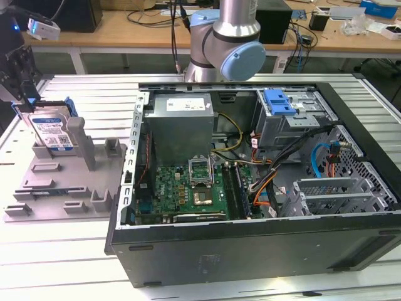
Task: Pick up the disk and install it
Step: 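Pick up the disk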
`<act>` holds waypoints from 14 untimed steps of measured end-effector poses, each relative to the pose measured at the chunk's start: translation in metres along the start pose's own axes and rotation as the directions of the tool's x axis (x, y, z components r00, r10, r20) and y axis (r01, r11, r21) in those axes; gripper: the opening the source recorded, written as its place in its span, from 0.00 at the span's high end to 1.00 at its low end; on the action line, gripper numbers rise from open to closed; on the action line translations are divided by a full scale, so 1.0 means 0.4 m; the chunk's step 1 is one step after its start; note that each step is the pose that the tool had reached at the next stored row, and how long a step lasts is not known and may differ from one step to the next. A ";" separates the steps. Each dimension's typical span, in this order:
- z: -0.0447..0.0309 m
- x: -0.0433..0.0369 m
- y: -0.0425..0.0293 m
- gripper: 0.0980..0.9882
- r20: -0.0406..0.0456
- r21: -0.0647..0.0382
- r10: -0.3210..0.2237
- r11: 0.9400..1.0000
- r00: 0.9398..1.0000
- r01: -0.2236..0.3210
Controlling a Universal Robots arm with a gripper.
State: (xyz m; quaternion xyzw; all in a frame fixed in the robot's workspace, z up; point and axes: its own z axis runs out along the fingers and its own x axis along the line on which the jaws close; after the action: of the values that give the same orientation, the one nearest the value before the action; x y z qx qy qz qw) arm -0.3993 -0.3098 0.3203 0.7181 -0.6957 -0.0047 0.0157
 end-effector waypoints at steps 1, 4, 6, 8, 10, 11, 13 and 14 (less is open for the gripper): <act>0.001 0.000 0.000 0.57 0.000 0.000 0.000 1.000 1.000 0.000; 0.005 0.000 0.001 0.57 0.000 0.000 0.000 1.000 1.000 0.000; 0.007 0.001 0.001 0.57 0.000 0.000 0.000 1.000 1.000 0.000; 0.010 0.002 0.002 0.57 0.000 0.000 0.000 1.000 1.000 0.000; 0.012 0.004 0.002 0.57 0.000 0.000 0.000 1.000 1.000 0.000; 0.014 0.005 0.002 0.57 0.000 0.000 0.000 1.000 1.000 0.000; 0.016 0.007 0.002 0.57 0.000 0.000 0.000 1.000 1.000 0.000; 0.017 0.008 0.002 0.57 0.000 0.000 0.000 1.000 1.000 0.000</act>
State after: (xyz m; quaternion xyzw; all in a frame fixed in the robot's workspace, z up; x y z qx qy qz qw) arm -0.4004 -0.3130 0.3137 0.7181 -0.6958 -0.0047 0.0158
